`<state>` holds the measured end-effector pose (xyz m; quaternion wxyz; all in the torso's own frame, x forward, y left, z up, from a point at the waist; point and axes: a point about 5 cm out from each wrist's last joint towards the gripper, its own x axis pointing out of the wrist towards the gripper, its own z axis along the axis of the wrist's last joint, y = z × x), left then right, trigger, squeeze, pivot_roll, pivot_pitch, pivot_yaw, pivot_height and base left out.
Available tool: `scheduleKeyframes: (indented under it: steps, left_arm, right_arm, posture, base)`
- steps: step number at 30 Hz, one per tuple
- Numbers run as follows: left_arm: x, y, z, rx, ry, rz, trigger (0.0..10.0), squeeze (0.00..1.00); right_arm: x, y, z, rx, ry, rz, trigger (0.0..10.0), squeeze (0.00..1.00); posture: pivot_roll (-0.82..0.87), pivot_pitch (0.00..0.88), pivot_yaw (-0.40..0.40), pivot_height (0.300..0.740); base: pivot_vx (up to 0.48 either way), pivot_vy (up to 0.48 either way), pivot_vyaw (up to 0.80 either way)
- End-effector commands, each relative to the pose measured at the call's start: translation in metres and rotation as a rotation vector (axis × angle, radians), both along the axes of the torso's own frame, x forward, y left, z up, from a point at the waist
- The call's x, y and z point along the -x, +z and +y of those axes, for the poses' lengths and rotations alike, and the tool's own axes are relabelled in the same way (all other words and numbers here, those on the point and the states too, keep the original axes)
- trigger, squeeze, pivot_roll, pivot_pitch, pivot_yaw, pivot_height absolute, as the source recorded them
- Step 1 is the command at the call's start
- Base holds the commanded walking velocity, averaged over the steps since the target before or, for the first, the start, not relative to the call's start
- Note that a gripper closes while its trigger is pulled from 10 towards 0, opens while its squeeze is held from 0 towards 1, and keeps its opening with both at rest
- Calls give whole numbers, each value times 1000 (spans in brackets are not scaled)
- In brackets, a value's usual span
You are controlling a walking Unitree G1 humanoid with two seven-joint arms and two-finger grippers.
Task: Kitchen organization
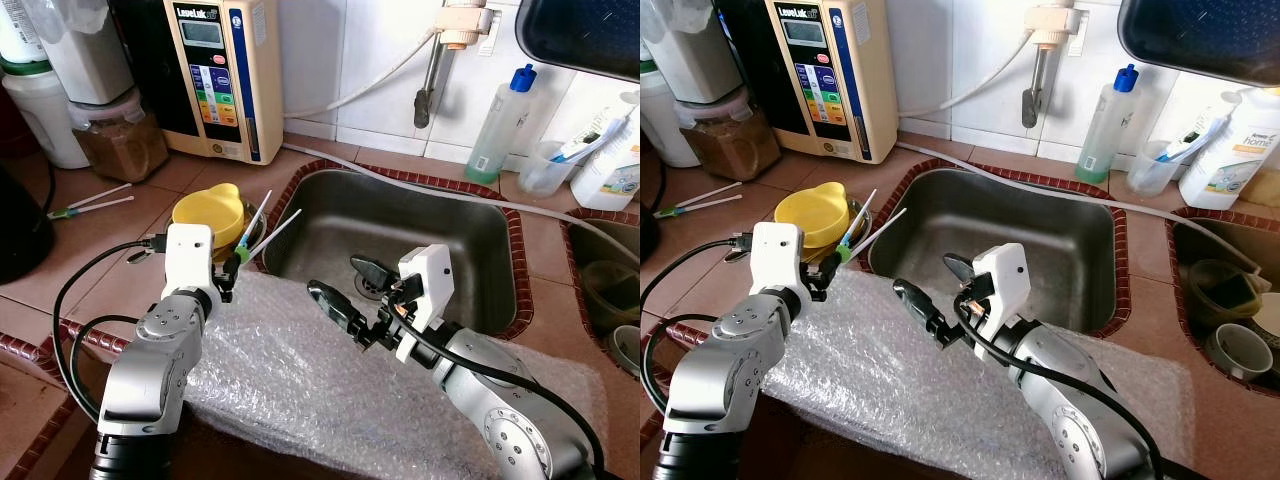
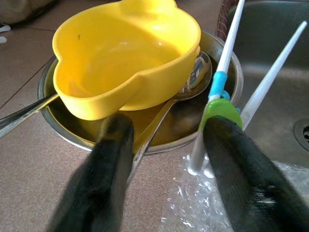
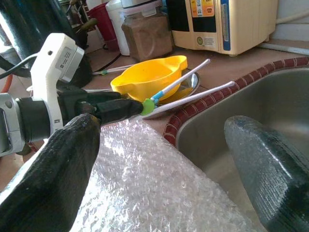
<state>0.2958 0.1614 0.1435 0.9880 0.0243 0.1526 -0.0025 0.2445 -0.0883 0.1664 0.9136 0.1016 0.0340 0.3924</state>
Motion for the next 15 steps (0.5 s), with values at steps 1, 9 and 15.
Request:
scheduleKeyframes:
  steps: [1, 9, 15]
  left_arm:
    - [-1, -4, 6, -11, 30, 24, 0, 0]
    - [-1, -7, 10, -13, 65, 36, 0, 0]
    - [-2, -7, 16, -26, 108, 27, 0, 0]
  right_arm:
    - [-1, 3, -2, 0, -17, -15, 10000, 0]
    - [-1, 2, -2, 2, -16, -16, 10000, 0]
    - [-1, 2, -2, 3, -16, -16, 10000, 0]
  posture:
    - [-47, 55, 24, 740]
    - [-48, 53, 21, 740]
    - [-48, 52, 21, 740]
  base:
    - [0, 0, 0]
    - [0, 0, 0]
    - [0, 0, 0]
